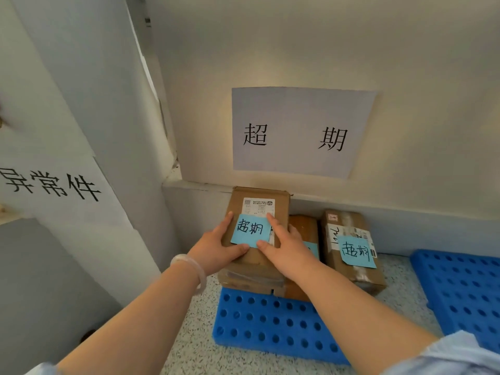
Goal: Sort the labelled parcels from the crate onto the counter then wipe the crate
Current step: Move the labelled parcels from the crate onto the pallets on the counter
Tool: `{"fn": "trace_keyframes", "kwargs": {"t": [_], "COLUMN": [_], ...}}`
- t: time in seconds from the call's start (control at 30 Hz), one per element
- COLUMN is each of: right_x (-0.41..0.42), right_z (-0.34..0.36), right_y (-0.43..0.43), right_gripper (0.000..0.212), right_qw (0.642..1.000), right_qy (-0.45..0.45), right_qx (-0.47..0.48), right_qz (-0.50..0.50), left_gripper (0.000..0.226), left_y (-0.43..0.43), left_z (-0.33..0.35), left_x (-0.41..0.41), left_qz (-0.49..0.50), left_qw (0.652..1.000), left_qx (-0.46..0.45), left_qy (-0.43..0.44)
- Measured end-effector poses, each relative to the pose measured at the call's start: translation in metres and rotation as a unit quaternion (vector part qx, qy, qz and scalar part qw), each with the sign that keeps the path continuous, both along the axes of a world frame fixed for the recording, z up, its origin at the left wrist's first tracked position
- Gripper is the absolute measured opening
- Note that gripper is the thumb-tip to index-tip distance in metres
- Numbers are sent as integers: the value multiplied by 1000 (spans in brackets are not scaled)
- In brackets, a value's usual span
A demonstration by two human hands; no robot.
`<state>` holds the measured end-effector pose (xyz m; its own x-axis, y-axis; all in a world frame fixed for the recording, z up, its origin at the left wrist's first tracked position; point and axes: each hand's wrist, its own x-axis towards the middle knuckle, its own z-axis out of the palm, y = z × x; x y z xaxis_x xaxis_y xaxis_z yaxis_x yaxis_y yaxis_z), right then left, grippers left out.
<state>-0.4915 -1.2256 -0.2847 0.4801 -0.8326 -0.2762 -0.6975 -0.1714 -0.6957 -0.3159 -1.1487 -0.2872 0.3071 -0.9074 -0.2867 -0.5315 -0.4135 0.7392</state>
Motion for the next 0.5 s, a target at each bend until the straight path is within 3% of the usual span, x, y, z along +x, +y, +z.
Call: {"fn": "trace_keyframes", "kwargs": {"t": [0.27,0.5], "right_x": [9,4], "right_z": [-11,-7], "right_y": [-26,-25], "right_gripper": [71,71], "right_qw": [1000,999], "right_qy": [12,24], "right_qx": [-29,-25], "right_qz": [1,12], "left_gripper": [87,88], "left_y": [-25,-22], "left_z": [-10,-7], "left_x": [6,3], "left_qz": [-14,-18], "left_qw": [998,998], "left_qx": [-19,-15], "left_qy": [-60,-58]}}
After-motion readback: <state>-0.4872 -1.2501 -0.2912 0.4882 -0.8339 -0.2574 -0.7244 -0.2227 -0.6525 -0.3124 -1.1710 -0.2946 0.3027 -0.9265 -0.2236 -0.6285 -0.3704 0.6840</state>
